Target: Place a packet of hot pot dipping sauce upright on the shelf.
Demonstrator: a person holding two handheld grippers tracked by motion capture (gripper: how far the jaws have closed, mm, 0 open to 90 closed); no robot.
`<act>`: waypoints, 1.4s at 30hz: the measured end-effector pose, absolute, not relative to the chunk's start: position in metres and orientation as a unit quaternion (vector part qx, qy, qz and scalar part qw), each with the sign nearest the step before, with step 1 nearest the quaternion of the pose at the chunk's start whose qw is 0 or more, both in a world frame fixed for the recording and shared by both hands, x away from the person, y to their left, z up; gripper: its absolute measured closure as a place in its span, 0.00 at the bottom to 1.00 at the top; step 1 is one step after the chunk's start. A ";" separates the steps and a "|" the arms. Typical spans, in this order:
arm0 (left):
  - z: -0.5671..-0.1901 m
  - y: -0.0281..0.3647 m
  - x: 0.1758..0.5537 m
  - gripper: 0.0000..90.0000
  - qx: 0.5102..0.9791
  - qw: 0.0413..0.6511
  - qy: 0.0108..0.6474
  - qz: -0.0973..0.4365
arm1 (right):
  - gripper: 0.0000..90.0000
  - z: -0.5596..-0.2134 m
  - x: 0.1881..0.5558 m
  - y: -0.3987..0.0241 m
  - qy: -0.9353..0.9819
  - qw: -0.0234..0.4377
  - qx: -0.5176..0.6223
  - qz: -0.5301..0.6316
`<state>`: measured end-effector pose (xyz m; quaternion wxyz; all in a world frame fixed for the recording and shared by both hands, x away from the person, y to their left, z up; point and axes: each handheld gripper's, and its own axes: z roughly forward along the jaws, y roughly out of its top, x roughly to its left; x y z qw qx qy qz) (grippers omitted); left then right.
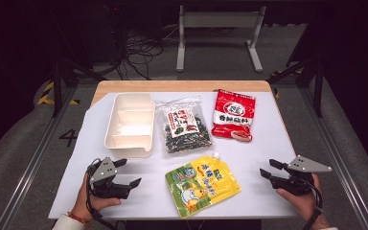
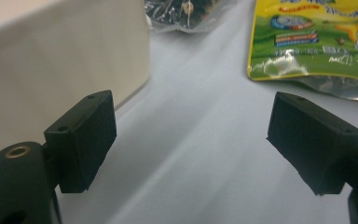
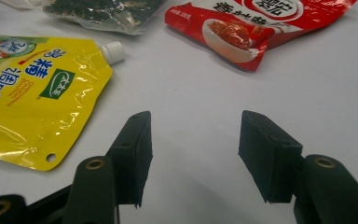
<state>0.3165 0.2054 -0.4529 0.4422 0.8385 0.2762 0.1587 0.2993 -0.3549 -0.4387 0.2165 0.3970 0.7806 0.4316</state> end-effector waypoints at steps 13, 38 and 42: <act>-0.459 0.177 0.313 0.26 0.867 0.422 0.237 0.120 | 0.47 -0.448 0.299 -0.324 0.823 0.151 0.369 0.404; -0.457 0.114 0.344 0.21 0.886 0.424 0.183 0.040 | 0.38 -0.455 0.278 -0.281 0.865 0.121 0.315 0.371; -0.459 0.110 0.349 0.20 0.884 0.429 0.185 0.020 | 0.37 -0.456 0.279 -0.279 0.868 0.125 0.308 0.369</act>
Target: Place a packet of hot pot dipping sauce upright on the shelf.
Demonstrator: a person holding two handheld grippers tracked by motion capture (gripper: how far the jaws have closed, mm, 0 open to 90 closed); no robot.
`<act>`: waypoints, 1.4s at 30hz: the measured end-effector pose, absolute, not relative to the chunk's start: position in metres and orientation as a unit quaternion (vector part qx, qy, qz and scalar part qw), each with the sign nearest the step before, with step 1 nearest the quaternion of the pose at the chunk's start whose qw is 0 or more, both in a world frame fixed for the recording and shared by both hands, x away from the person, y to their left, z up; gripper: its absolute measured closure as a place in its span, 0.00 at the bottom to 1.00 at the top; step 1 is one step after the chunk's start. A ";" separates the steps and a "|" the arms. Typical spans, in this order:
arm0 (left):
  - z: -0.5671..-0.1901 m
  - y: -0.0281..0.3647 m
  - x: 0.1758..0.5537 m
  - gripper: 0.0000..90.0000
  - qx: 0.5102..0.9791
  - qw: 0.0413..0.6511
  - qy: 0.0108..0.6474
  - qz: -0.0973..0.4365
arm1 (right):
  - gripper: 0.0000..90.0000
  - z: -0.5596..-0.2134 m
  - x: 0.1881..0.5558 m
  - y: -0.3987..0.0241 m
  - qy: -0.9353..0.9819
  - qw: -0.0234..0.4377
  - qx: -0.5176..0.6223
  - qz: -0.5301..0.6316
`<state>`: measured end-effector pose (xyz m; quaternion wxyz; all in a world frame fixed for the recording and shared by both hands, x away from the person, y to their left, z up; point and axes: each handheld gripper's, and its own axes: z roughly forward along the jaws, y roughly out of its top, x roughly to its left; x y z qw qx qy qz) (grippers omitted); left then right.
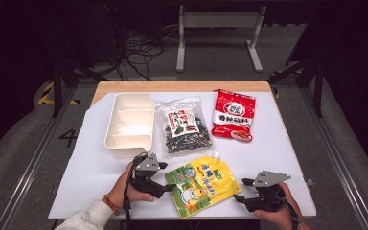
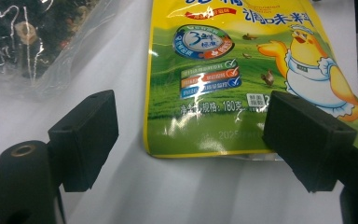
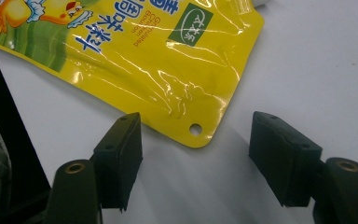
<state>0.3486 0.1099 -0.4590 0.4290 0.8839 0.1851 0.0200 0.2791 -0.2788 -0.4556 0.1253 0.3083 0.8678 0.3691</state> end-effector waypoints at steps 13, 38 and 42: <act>-0.464 0.103 0.361 0.17 0.879 0.430 0.202 -0.044 | 0.49 -0.457 0.283 -0.273 0.868 0.149 0.301 0.365; -0.462 0.109 0.351 0.26 0.892 0.403 0.195 -0.065 | 0.55 -0.457 0.313 -0.265 0.858 0.172 0.323 0.359; -0.463 0.108 0.348 0.26 0.893 0.401 0.193 -0.062 | 0.61 -0.456 0.317 -0.265 0.852 0.184 0.335 0.358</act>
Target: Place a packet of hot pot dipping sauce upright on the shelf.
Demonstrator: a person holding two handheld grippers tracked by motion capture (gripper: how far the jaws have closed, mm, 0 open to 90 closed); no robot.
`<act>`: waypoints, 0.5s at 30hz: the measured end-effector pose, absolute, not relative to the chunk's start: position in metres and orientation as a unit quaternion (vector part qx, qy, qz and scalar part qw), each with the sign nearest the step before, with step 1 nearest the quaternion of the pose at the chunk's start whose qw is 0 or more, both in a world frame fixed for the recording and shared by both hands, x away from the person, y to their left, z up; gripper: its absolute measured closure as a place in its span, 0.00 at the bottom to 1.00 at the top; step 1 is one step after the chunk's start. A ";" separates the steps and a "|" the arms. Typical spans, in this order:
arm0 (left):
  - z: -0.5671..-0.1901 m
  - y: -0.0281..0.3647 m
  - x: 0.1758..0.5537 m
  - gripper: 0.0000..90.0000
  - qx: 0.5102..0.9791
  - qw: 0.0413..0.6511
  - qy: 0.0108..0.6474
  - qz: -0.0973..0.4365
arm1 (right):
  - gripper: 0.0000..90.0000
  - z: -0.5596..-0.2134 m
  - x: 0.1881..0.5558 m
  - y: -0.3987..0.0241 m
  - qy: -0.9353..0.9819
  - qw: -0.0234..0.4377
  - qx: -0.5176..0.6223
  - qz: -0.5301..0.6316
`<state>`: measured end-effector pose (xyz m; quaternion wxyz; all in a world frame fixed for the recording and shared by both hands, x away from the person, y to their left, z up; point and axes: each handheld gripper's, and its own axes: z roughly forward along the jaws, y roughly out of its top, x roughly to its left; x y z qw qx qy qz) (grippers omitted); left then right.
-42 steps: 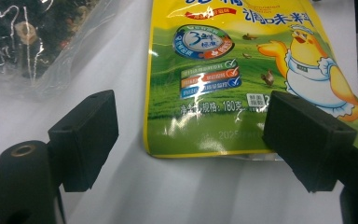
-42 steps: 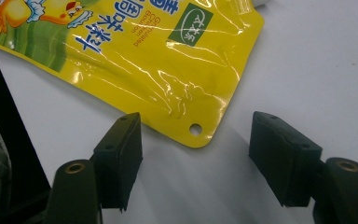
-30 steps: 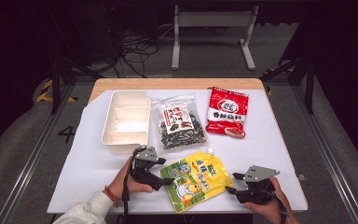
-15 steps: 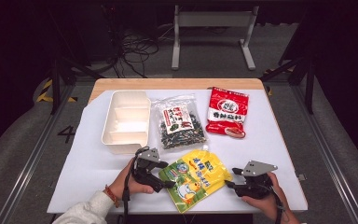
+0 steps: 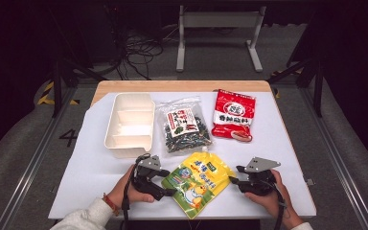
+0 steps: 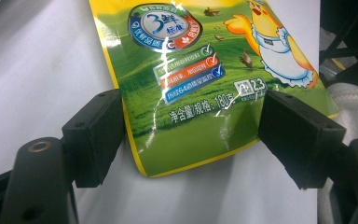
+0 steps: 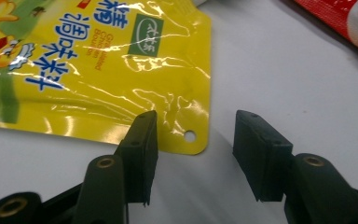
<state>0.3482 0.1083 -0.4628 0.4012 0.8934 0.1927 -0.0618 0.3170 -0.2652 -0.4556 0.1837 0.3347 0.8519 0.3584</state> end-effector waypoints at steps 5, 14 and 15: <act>-0.462 0.108 0.345 0.28 0.897 0.396 0.189 -0.059 | 0.50 -0.455 0.319 -0.274 0.834 0.160 0.370 0.376; -0.463 0.107 0.338 0.34 0.898 0.396 0.181 -0.055 | 0.40 -0.454 0.309 -0.271 0.842 0.100 0.367 0.382; -0.463 0.106 0.338 0.35 0.899 0.397 0.179 -0.057 | 0.39 -0.454 0.310 -0.271 0.839 0.095 0.372 0.386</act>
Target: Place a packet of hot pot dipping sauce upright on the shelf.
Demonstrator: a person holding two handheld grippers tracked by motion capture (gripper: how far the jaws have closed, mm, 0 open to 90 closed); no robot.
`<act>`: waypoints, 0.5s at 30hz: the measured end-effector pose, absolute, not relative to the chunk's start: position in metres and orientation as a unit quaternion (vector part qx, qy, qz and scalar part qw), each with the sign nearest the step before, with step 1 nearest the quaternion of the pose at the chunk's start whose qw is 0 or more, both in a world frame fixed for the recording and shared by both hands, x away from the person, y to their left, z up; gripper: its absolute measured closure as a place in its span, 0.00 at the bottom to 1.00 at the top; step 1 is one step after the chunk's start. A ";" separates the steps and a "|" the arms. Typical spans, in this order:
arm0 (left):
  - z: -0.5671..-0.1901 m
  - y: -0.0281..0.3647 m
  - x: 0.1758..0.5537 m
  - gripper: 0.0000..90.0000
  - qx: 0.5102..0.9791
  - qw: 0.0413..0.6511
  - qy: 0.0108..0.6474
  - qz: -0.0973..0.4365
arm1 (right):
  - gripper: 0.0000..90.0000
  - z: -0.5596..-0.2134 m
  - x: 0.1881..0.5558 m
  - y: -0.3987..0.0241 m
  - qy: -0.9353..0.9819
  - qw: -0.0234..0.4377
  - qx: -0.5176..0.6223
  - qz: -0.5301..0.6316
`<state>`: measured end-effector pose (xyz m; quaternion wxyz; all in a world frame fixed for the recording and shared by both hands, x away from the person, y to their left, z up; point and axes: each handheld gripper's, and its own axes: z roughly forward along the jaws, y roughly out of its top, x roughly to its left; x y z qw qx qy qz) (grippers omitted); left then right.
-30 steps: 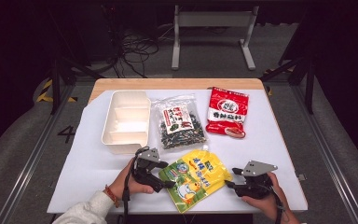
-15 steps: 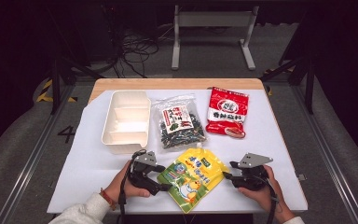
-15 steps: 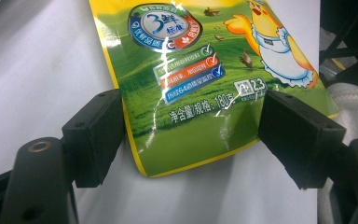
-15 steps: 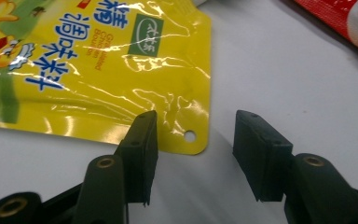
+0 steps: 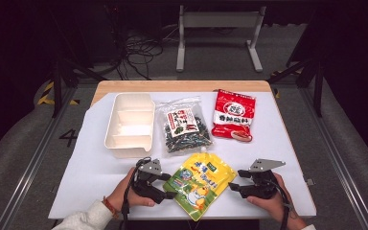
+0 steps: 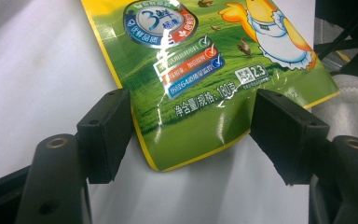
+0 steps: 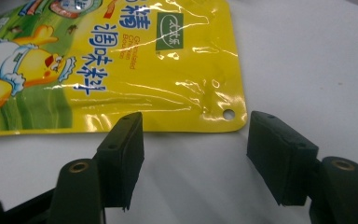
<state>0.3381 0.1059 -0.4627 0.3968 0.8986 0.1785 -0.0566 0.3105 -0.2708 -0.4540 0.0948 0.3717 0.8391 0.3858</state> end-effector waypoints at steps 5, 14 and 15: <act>-0.463 0.104 0.338 0.36 0.897 0.400 0.176 -0.063 | 0.37 -0.456 0.311 -0.271 0.829 0.086 0.383 0.399; -0.463 0.102 0.338 0.36 0.898 0.398 0.175 -0.062 | 0.41 -0.455 0.312 -0.270 0.830 0.094 0.385 0.393; -0.463 0.101 0.337 0.36 0.898 0.400 0.175 -0.062 | 0.41 -0.455 0.312 -0.270 0.829 0.093 0.387 0.394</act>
